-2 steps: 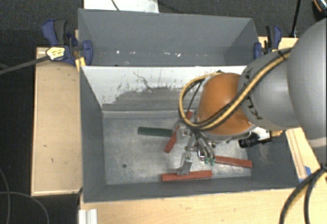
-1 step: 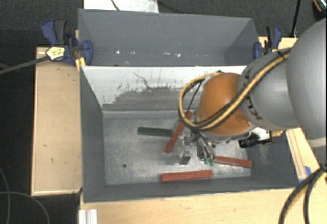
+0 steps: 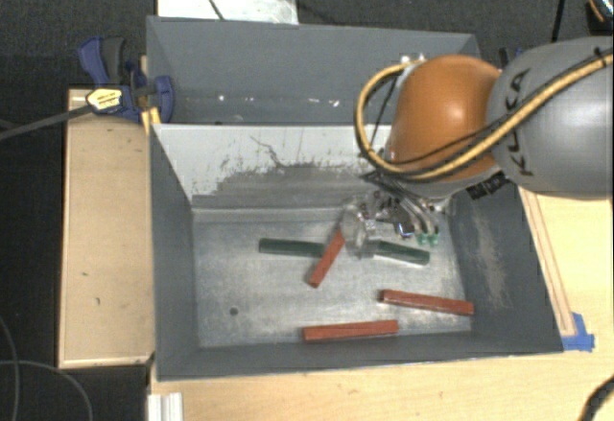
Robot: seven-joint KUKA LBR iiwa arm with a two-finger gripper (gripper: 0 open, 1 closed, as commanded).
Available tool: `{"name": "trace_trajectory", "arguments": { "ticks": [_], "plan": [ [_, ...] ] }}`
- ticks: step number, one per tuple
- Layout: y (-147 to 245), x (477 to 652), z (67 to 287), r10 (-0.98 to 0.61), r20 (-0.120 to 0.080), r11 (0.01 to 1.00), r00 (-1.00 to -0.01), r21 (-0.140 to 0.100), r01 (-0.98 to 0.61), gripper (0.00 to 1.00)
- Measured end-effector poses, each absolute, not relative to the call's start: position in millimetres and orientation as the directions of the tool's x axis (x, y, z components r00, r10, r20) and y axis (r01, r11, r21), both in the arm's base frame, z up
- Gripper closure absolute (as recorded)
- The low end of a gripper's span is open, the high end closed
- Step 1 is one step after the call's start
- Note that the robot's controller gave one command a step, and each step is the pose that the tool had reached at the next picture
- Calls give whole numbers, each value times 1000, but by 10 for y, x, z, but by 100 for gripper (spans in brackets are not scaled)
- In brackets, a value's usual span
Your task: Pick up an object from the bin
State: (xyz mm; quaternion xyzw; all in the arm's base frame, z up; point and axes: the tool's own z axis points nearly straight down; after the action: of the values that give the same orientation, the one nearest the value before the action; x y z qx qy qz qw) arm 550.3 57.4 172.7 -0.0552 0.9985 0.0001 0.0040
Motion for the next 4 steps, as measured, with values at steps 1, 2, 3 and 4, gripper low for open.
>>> {"name": "trace_trajectory", "arguments": {
  "ticks": [1, 2, 3, 4],
  "plan": [
    [435, 5237, 1646, 331, 0, 944, -944, 0, 331, 100],
    [61, 5482, 1467, 221, -5, 975, -975, 0, 221, 100],
    [-192, 5932, 1256, -99, -5, 995, -995, -1, -99, 100],
    [-178, 5930, 1261, -98, -5, 995, -995, 0, -98, 0]
  ]
}}
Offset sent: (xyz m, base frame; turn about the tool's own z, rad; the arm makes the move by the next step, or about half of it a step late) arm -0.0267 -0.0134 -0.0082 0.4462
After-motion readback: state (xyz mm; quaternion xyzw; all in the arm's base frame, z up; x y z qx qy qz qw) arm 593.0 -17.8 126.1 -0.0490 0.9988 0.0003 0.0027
